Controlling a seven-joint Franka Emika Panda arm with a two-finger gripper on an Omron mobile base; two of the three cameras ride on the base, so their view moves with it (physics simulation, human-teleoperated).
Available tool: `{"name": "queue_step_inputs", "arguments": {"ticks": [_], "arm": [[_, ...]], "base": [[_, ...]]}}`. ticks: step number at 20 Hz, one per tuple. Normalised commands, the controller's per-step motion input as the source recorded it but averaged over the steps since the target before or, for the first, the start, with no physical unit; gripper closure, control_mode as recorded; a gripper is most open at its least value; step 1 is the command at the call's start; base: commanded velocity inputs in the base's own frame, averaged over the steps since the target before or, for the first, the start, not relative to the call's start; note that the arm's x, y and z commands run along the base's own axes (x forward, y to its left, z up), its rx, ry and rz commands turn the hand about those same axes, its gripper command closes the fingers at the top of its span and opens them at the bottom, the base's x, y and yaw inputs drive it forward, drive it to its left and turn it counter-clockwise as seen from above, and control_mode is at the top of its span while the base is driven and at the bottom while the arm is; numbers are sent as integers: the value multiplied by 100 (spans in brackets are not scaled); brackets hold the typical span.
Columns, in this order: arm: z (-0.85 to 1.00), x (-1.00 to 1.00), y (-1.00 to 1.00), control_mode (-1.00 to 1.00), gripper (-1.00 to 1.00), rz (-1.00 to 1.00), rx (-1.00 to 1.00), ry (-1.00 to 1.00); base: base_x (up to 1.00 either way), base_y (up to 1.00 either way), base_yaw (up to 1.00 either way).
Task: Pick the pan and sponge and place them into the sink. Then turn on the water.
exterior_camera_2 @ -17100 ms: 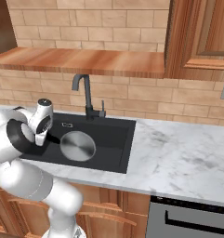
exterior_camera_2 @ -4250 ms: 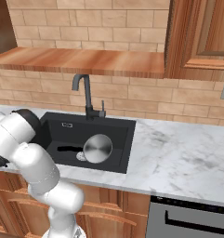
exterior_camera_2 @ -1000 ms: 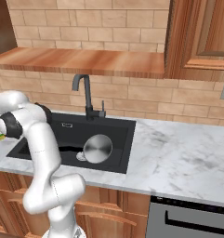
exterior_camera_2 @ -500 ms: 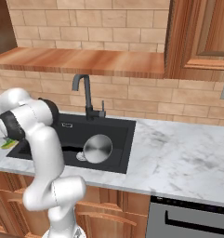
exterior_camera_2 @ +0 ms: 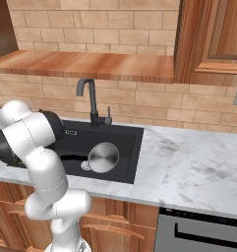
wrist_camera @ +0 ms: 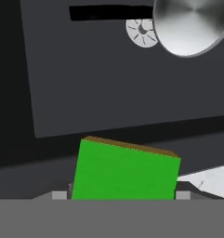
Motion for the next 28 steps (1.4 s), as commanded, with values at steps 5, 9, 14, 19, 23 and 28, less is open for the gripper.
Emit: {"name": "queue_step_inputs", "arguments": {"ticks": [5,9,14,19,23,28], "arm": [[-2,6,-65,-100,100,0,0,0],[-12,26,-58,-100,100,0,1,0],[-14,41,-52,-100,100,0,1,0],[-12,58,-39,-100,100,0,0,0],[-13,70,-27,-100,100,0,1,0],[-37,70,-15,-100,100,0,0,2]], "base": [[0,0,0],[0,0,0],[0,0,0],[0,0,0],[0,0,0],[0,0,0]]}}
